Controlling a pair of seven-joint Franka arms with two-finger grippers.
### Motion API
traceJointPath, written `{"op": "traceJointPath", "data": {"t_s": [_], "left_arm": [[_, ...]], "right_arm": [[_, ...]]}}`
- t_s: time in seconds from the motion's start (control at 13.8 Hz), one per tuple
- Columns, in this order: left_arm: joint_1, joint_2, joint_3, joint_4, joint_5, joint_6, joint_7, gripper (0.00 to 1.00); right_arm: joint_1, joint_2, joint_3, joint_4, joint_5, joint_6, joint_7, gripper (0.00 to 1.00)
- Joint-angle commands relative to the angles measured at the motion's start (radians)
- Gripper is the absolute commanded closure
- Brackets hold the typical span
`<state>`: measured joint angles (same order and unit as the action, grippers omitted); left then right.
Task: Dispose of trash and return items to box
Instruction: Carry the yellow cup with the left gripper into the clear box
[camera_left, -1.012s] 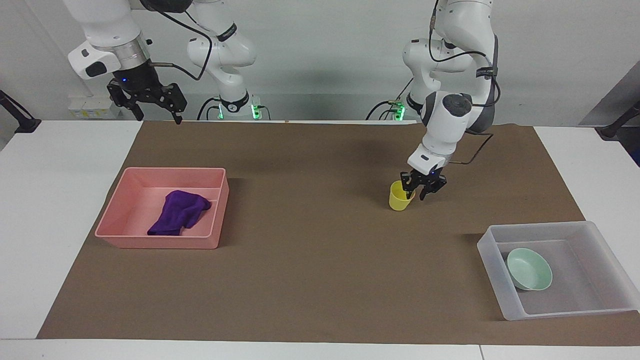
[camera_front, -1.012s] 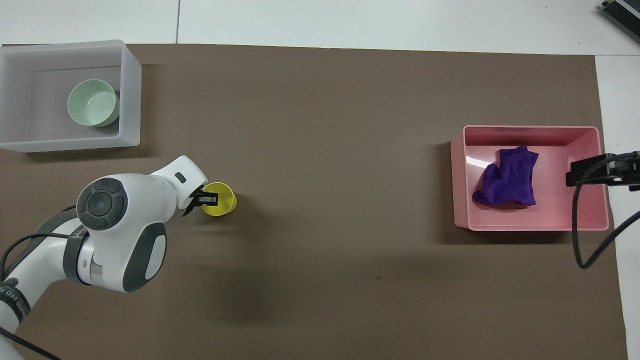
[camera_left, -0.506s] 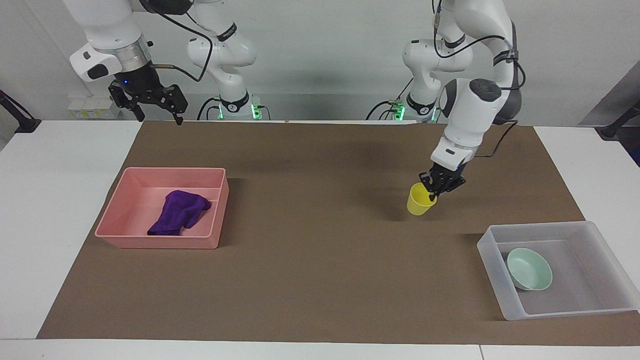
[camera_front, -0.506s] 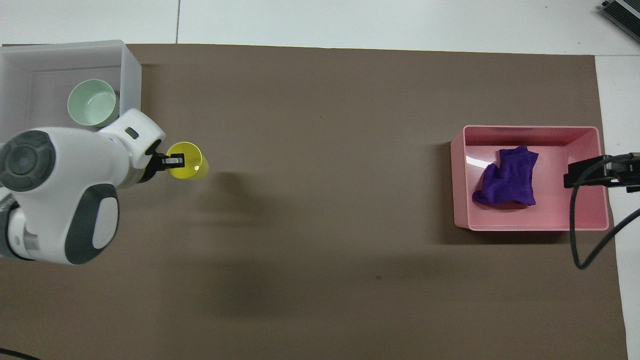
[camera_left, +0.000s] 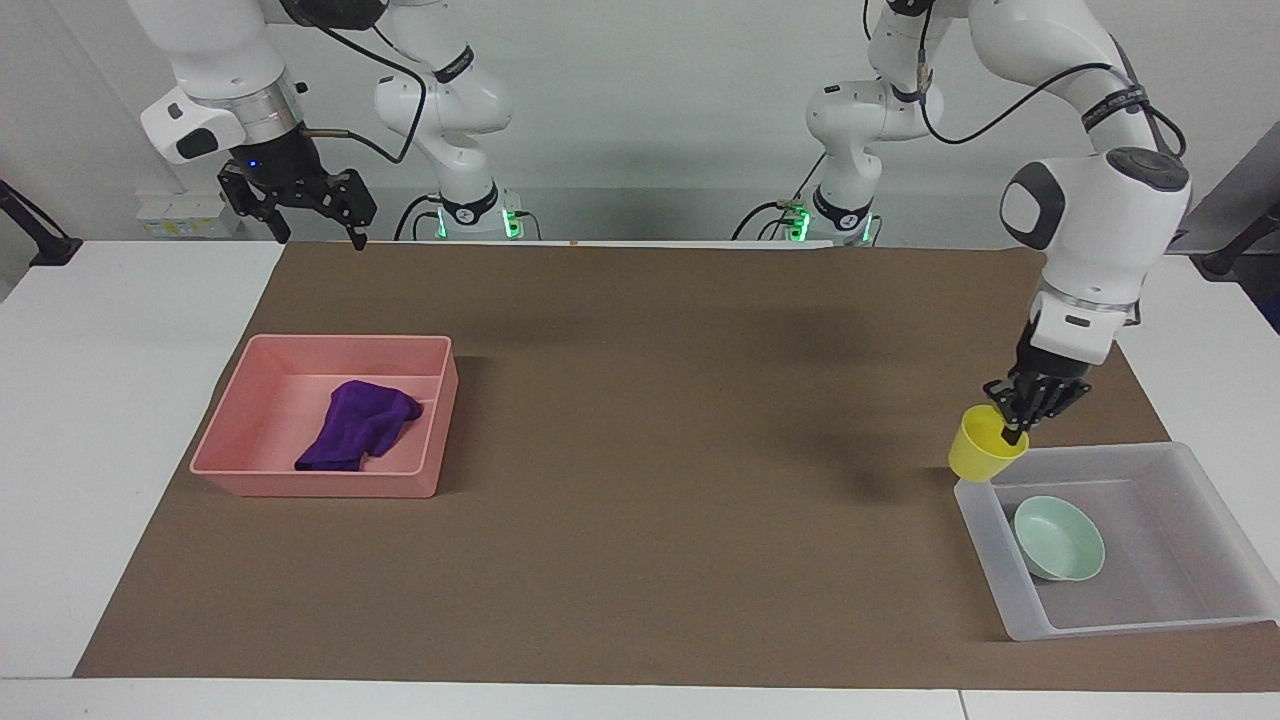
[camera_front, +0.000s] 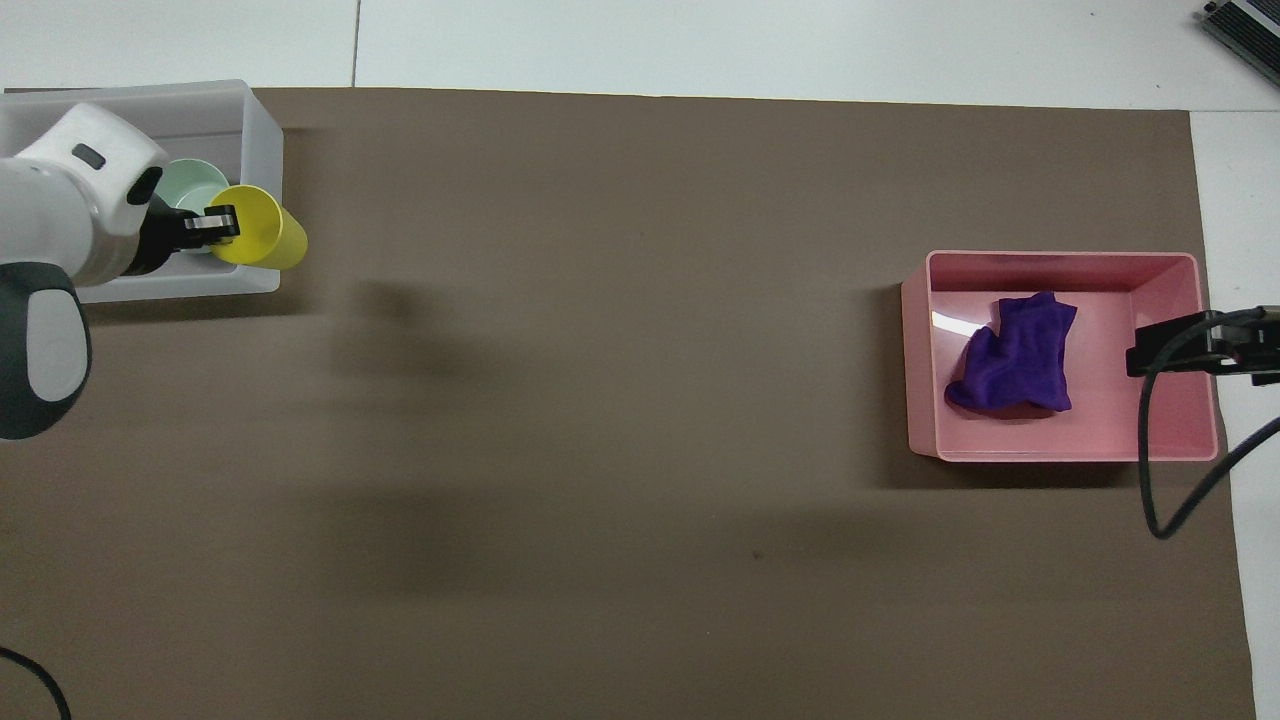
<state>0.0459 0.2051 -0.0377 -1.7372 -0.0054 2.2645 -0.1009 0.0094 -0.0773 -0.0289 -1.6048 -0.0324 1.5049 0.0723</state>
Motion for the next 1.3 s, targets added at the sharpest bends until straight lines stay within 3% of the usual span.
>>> {"op": "traceJointPath", "data": {"t_s": [0.0,0.14,0.36,0.87,0.94,1.08,1.23], "left_arm": [[0.070,0.129,-0.013,0.180,0.010,-0.062,0.055,1.00],[0.092,0.204,-0.013,0.252,0.008,-0.071,0.063,1.00],[0.146,0.263,-0.013,0.265,-0.001,-0.059,0.128,1.00],[0.144,0.278,-0.013,0.127,-0.051,0.119,0.147,1.00],[0.143,0.277,-0.013,0.117,-0.051,0.119,0.153,0.93],[0.141,0.272,-0.013,0.122,-0.050,0.101,0.177,0.40],[0.134,0.251,-0.011,0.130,-0.047,0.081,0.249,0.00]], "right_arm": [[-0.005,-0.029,0.006,-0.035,-0.001,-0.002,-0.019,0.00],[-0.006,-0.033,0.006,-0.044,-0.001,0.003,-0.016,0.00],[-0.005,-0.033,0.006,-0.044,-0.001,0.000,-0.017,0.00],[-0.008,-0.036,0.006,-0.047,0.000,-0.002,-0.022,0.00],[-0.014,-0.038,0.006,-0.052,0.000,0.000,-0.019,0.00],[-0.014,-0.038,0.006,-0.050,0.000,0.001,-0.017,0.00],[-0.011,-0.036,0.006,-0.047,0.002,0.003,-0.016,0.00]]}}
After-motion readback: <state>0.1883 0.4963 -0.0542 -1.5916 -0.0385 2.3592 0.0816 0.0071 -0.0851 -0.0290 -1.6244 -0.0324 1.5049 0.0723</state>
